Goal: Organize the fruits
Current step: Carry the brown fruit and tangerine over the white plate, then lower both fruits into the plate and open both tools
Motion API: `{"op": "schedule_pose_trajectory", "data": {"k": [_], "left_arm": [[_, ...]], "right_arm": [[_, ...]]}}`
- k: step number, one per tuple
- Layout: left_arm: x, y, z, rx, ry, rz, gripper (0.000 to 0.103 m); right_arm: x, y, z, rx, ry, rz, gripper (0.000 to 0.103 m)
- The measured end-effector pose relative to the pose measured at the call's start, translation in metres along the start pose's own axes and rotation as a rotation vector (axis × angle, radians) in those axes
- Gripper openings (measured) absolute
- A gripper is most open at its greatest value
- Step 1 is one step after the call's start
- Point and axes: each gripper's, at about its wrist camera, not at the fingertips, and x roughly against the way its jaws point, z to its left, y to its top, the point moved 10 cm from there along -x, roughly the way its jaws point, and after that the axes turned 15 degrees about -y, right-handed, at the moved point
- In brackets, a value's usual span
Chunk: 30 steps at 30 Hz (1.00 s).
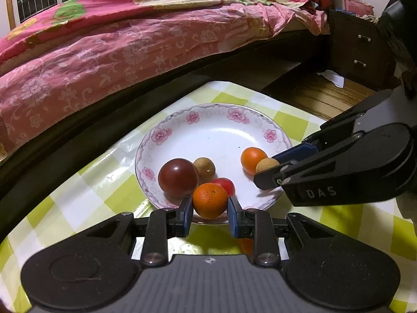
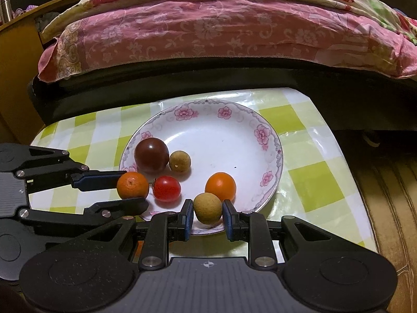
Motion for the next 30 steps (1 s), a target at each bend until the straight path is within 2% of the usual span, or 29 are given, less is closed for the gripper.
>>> {"op": "schedule_pose_trajectory", "data": {"k": [16,22,30], "left_arm": [[-0.0052,0.0013,0.0026,0.006,0.027,0.021,0.037],[-0.0062,0.0024,0.0015,0.006,0.03,0.025,0.042],[-0.0059,0.0029,0.0019,0.026,0.02,0.026,0.048]], "right_arm": [[-0.011,0.0,0.0046,-0.005,-0.001,0.001,0.022],[-0.0101,0.0016,0.0003,-0.022,-0.01,-0.004,0.032],[-0.0089,0.0029,-0.0001,-0.027,-0.016,-0.011,0.035]]}}
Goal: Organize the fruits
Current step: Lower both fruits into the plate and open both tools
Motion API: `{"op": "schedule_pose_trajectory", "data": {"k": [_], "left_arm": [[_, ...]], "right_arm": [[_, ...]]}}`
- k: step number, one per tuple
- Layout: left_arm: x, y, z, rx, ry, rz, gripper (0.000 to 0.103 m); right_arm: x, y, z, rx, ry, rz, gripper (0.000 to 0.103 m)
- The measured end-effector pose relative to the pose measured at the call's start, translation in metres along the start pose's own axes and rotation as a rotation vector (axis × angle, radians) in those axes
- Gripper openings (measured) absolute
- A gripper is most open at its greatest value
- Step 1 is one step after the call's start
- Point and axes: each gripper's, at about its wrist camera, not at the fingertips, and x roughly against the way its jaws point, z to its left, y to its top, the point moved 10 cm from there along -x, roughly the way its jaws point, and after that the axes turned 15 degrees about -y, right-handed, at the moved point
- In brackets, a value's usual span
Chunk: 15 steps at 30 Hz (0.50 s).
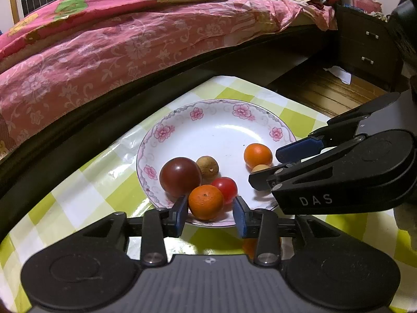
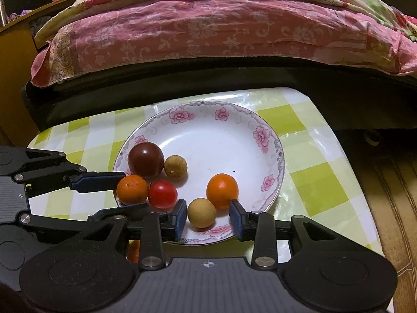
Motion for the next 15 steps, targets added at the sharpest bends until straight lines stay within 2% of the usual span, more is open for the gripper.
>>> {"op": "schedule_pose_trajectory", "data": {"k": [5,15], "left_arm": [[0.0011,0.0002,-0.0002,0.002,0.005,0.0,0.052],[0.003,-0.0002,0.001,0.01,0.008,0.001,0.054]], "right_arm": [[0.002,0.001,-0.0004,0.001,-0.003,-0.006,0.037],[0.0017,0.0011,-0.0015,-0.003,-0.007,-0.008,0.038]]}}
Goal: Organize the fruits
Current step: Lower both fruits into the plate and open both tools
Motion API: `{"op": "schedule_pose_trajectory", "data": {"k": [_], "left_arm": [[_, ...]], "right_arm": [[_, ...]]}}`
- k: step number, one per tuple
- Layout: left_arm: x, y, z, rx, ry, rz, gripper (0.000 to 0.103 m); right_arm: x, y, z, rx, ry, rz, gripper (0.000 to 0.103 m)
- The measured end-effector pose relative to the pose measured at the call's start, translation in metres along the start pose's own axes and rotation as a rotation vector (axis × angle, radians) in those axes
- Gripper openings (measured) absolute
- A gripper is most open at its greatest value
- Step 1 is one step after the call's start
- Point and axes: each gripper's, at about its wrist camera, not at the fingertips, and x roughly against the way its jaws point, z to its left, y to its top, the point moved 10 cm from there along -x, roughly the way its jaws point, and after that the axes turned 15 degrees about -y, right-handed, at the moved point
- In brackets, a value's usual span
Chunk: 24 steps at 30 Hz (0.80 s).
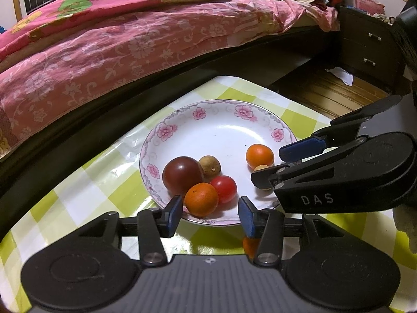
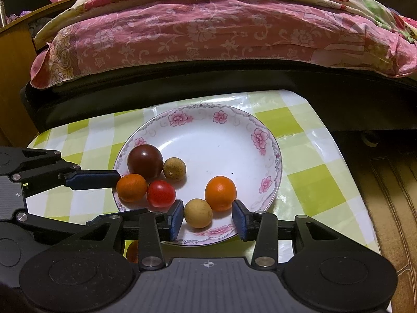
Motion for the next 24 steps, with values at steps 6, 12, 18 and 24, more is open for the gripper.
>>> {"op": "schedule_pose_trajectory", "data": {"k": [6,12,18,24], "left_arm": [[0.001,0.0,0.0,0.009,-0.006,-0.001,0.055],[0.006,-0.002,0.0,0.011,-0.008,-0.005,0.055],[0.014,-0.004,-0.001,0.01,-0.008,-0.01,0.055],[0.018,-0.007,0.0,0.014,-0.014,-0.012,0.055]], "right_arm": [[0.002,0.001,-0.001,-0.004,-0.006,-0.006,0.039],[0.003,0.004,-0.003,-0.01,-0.014,-0.014,0.04],[0.004,0.005,-0.003,-0.013,-0.016,-0.02,0.041],[0.006,0.005,-0.005,-0.018,-0.015,-0.026,0.041]]}}
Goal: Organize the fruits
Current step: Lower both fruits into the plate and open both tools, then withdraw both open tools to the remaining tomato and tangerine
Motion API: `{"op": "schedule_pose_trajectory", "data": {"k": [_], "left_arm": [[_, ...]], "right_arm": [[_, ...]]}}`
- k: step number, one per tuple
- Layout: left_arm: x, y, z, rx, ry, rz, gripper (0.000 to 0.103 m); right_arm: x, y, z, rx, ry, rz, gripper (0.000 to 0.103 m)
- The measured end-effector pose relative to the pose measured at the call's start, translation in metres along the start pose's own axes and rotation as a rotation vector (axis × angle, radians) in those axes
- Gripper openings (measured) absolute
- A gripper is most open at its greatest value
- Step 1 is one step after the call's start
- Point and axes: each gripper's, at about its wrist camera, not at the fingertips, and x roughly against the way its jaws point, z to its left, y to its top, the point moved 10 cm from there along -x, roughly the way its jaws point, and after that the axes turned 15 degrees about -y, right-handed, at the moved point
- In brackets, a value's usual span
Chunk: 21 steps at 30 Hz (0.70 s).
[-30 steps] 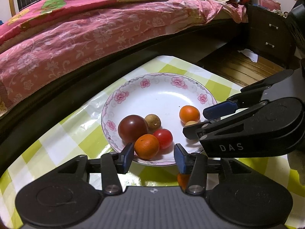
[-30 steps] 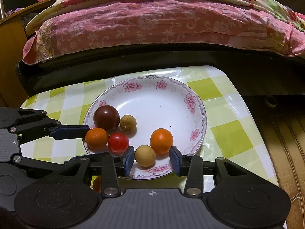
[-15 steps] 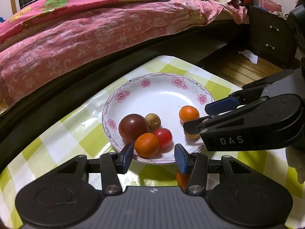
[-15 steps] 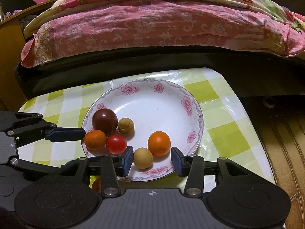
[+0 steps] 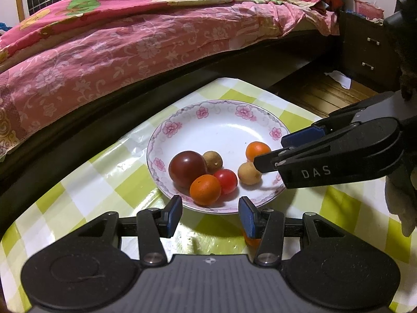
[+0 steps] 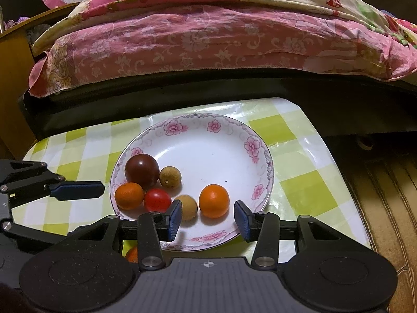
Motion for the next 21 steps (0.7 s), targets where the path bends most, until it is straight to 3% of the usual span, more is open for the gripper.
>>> {"op": "schedule_pose_trajectory", "data": {"k": [10,21], "left_arm": [[0.02,-0.021,-0.003,-0.007,-0.044,0.012,0.055],[0.026,-0.046,-0.01,-0.028,-0.078,0.053,0.055]], "right_arm": [[0.011,-0.005,0.002,0.015,0.017,-0.005,0.041],[0.036,-0.042,0.025,0.091,0.11,0.044,0.047]]}}
